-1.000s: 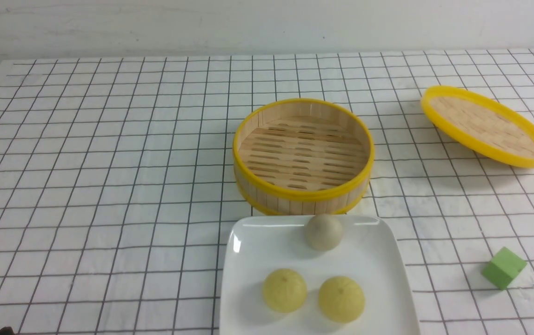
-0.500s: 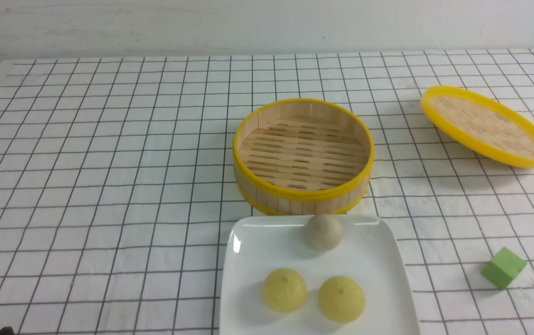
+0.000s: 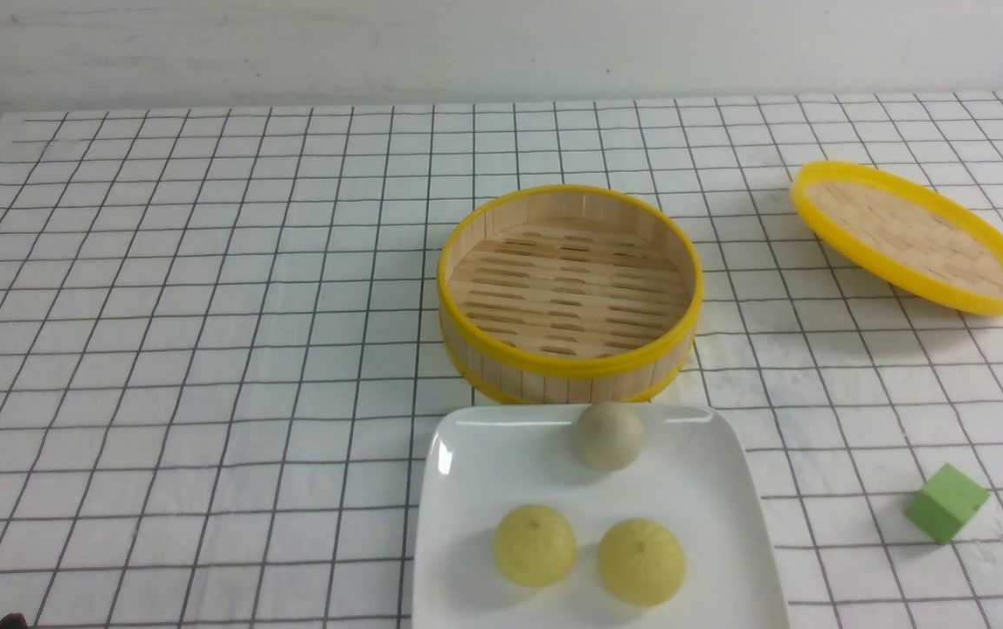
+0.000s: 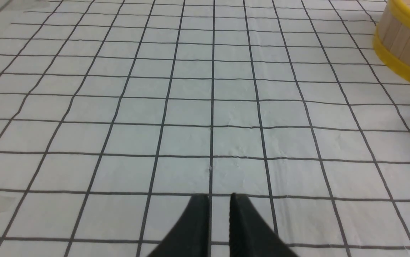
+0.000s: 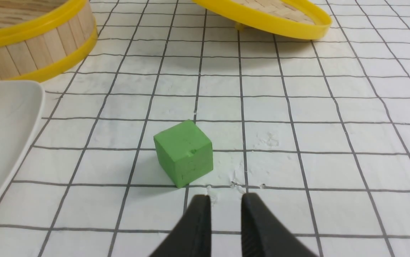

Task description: Put the steamed buns into the plate on the white-black tablecloth.

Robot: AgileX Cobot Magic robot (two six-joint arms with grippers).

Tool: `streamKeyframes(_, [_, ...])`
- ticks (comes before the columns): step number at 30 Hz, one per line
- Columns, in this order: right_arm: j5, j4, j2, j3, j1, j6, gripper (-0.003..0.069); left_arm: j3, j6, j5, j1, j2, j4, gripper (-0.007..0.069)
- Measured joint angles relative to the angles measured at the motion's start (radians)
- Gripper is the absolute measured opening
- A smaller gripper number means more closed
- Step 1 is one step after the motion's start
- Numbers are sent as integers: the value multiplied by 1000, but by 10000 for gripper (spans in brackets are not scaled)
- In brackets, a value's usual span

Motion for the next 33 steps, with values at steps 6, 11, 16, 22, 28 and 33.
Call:
streamKeyframes(6, [0,0,0,0,0,0,155,0,0,1,0,0,0,126])
streamKeyframes(11, [0,0,0,0,0,0,164,0,0,1,0,0,0,130])
streamKeyframes(16, [0,0,0,0,0,0,171,0,0,1,0,0,0,139])
streamKeyframes(22, [0,0,0,0,0,0,174,0,0,1,0,0,0,143])
streamKeyframes(28, [0,0,0,0,0,0,189,0,0,1,0,0,0,150])
streamKeyframes(33, [0,0,0,0,0,0,198,0,0,1,0,0,0,158])
